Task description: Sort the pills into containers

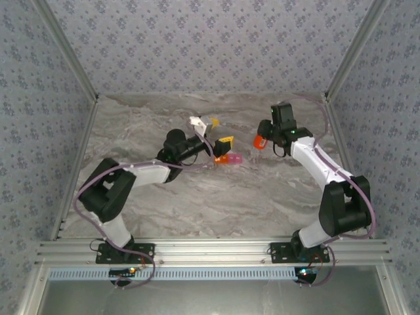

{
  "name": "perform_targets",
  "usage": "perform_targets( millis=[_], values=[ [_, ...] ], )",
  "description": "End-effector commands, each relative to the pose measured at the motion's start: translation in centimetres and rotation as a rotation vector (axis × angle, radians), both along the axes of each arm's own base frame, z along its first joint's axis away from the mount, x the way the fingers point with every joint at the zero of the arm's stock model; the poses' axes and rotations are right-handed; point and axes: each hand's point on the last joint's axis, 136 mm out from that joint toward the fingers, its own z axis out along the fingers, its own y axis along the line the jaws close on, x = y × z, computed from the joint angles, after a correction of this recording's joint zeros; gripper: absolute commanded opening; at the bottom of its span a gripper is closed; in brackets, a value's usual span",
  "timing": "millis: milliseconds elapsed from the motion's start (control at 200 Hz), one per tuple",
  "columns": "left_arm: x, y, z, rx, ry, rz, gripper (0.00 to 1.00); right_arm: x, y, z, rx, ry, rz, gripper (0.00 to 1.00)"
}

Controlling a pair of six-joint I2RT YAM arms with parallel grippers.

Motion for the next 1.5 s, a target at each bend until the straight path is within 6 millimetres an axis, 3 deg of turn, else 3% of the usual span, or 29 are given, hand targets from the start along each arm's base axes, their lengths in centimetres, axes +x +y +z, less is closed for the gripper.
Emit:
perform_targets(
  millis=[0, 225, 540, 840, 1019, 1134, 1209, 1399, 1494],
  values=[
    [1.9, 1.3, 0.3, 0.110, 0.090, 0.097, 0.98, 1.6, -2.0, 2.0, -0.058, -0.158, -0.068, 0.32],
    [4.4, 2.8, -0.3, 0.224, 0.225, 0.220, 0.98, 1.3, -2.7, -0.7, -0.085, -0.168, -0.079, 0.32],
    [7.2, 6.7, -0.1, 0.009, 0.356, 0.461, 0.98, 1.0, -2.3, -2.2, -0.076, -0.135, -0.056, 0.45],
    [6.8, 3.8, -1.8, 0.032, 0.440, 0.282, 0.98, 1.1, -1.4, -4.2, -0.084, -0.077, -0.013, 0.53],
    [8.4, 4.0, -4.7, 0.044, 0.679, 0.320, 0.98, 1.2, -1.2, -4.9, -0.091, -0.052, -0.004, 0.59],
    [9.1, 4.7, -5.3, -0.007, 0.708, 0.357, 0.98, 1.3, -0.9, -4.3, -0.081, -0.050, 0.009, 0.74],
    [9.3, 5.1, -5.9, 0.008, 0.746, 0.361, 0.98, 1.6, -0.6, -2.8, -0.072, -0.073, 0.026, 0.78],
    [9.9, 5.7, -7.6, 0.189, 0.774, 0.403, 0.98, 2.1, 0.8, 2.6, 0.007, -0.133, 0.076, 0.79],
    [9.9, 6.2, -8.4, 0.267, 0.774, 0.421, 0.90, 1.6, 2.8, 3.1, 0.060, -0.093, 0.153, 0.78]
  ],
)
